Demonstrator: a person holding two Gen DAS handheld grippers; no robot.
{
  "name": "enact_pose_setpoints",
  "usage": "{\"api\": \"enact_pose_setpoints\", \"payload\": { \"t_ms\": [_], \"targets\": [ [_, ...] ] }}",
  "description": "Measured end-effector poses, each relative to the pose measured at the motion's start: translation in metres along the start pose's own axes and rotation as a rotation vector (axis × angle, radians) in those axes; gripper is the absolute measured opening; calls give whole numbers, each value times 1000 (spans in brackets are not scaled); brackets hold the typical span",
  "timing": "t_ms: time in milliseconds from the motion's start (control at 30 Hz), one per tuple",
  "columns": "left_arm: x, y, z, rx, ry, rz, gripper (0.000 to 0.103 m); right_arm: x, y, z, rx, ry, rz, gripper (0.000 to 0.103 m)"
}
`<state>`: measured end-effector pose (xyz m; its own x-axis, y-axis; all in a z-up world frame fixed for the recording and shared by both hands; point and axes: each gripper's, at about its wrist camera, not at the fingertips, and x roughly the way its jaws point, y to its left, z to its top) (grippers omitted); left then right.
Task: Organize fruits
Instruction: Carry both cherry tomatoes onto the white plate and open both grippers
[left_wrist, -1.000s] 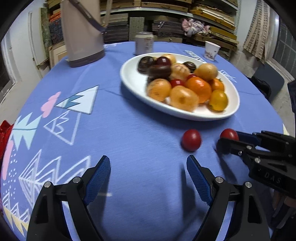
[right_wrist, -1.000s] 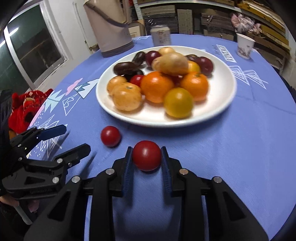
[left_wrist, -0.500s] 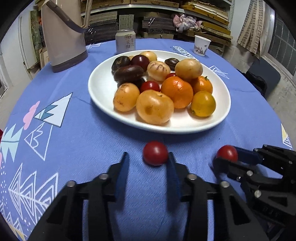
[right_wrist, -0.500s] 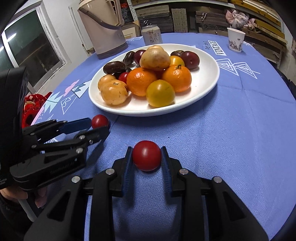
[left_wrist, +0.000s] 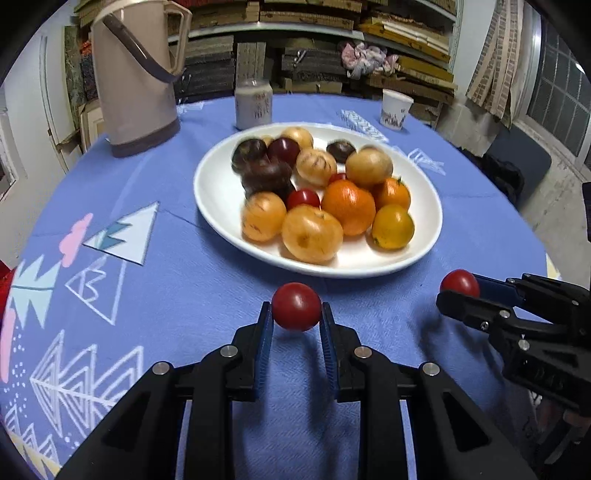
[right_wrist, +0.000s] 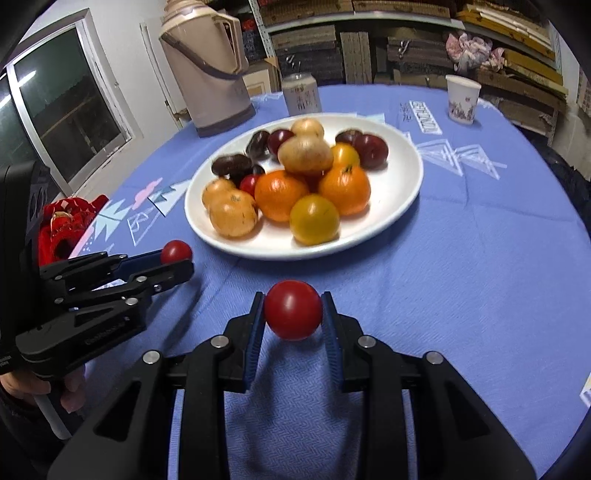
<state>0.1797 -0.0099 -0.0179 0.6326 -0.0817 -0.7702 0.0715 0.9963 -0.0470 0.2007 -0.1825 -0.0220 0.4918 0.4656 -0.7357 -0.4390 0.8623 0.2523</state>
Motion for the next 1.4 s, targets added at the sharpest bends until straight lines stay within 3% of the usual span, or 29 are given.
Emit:
{"api": "enact_pose_setpoints", "payload": {
  "t_ms": [467, 767, 1167, 1200, 1233, 1300, 1400],
  "targets": [
    [-32, 7, 47, 13, -88, 14, 26, -29, 17, 52, -75, -99, -24, 29],
    [-2, 9, 87, -9, -69, 36, 25, -7, 8, 106, -54, -112, -18, 29],
    [49, 11, 114, -30, -6, 69, 27, 48, -17, 135, -16, -67, -50, 30],
    [52, 10, 116, -32, -3, 74, 28, 50, -20, 137, -6, -70, -48, 30],
    [55, 8, 118, -32, 5, 79, 34, 53, -22, 138, 4, -69, -45, 38],
    [56, 3, 118, -18, 14, 126, 70, 54, -27, 139, 22, -77, -42, 46],
    [51, -2, 115, 15, -14, 150, 77, 49, -28, 136, 10, -85, -47, 48]
  ]
}}
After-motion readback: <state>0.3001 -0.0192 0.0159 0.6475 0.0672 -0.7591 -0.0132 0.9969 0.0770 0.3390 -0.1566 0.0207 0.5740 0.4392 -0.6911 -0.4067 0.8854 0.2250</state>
